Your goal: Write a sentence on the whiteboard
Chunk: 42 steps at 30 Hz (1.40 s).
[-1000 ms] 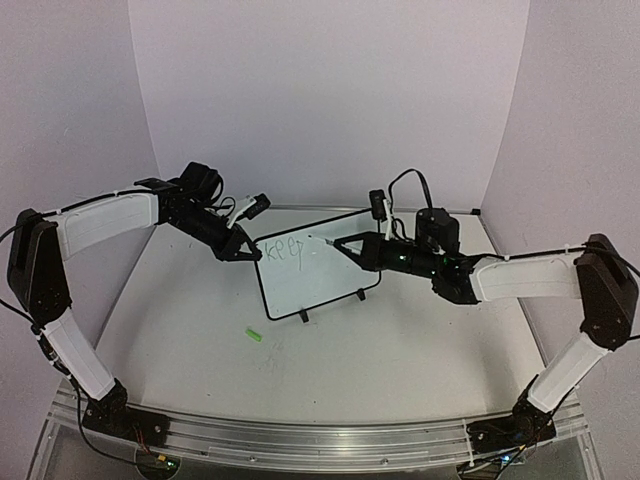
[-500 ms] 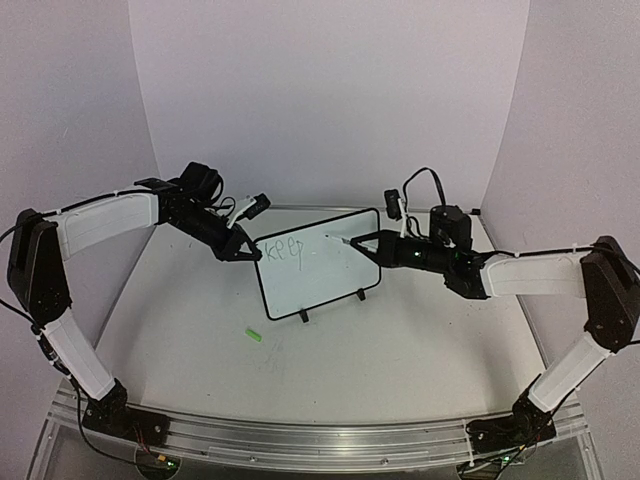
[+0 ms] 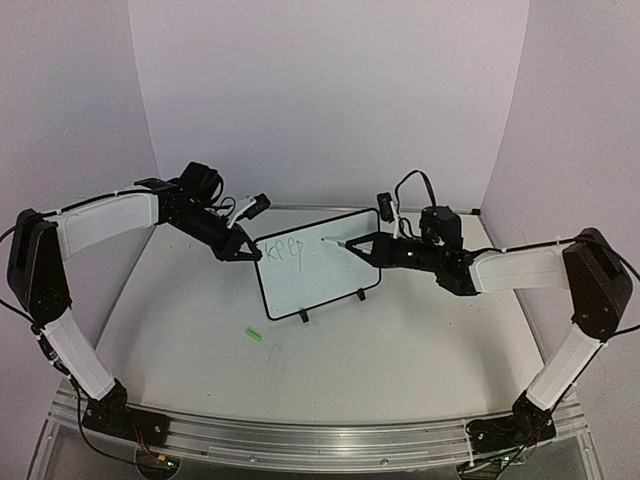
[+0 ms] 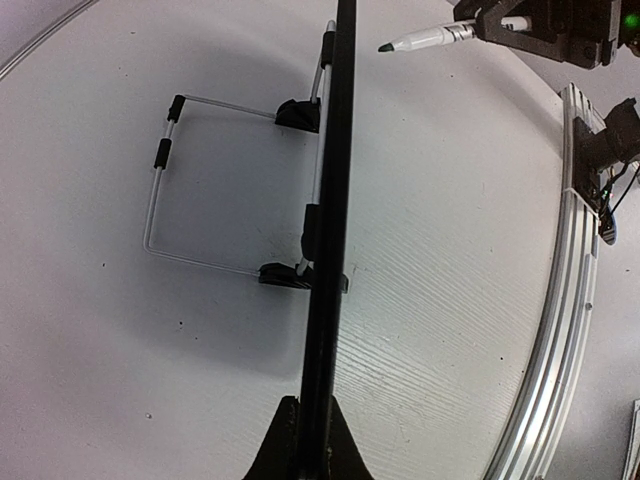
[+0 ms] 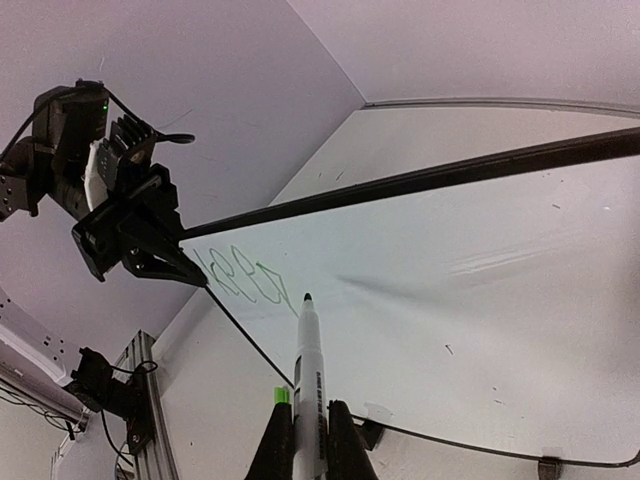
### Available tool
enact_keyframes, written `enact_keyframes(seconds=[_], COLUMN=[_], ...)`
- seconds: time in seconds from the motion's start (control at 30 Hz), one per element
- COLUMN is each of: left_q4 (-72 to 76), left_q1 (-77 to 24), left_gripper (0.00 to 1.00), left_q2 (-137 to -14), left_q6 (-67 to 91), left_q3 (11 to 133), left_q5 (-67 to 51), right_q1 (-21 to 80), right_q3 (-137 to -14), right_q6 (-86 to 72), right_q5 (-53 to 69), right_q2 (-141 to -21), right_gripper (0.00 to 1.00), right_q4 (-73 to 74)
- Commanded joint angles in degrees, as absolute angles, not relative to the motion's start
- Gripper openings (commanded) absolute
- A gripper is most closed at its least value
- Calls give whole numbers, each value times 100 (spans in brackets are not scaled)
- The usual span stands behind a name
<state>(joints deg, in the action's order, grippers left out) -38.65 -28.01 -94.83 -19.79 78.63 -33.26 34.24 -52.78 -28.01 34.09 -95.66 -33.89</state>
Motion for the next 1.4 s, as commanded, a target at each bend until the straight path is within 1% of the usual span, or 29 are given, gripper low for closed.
enact_keyframes(seconds=[0.0,0.53,0.73,1.07,1.37], left_q4=[-4021,-4034,-4034,-4052,-4052], left_q1=[-2795,-2795,-2799,-2795,-2797], left_gripper=[0,0,0,0,0], left_q2=[-9599,-9607,-9621,-9668,-9651], left_q6=[-2191,-2197,-2199,-2200,-2206], left_q3=[7901,7916,7924,7946,7947], left_q5=[-2918,-2897,-2904,-2925,-2918], right_q1=[3349,3287,3287,3293,3288], right_q3=[-5565,-5843,-5686,-5346,-5480], right_q6=[-2894,-2934,-2979,-2937,-2905], right_q5=[3386,3505,3585,3330,3234], right_q2=[-9761,-10036,-10143,-9937,-9795], right_gripper=[0,0,0,0,0], right_q4=[-3789,-3887,-3885,-3884,-3882])
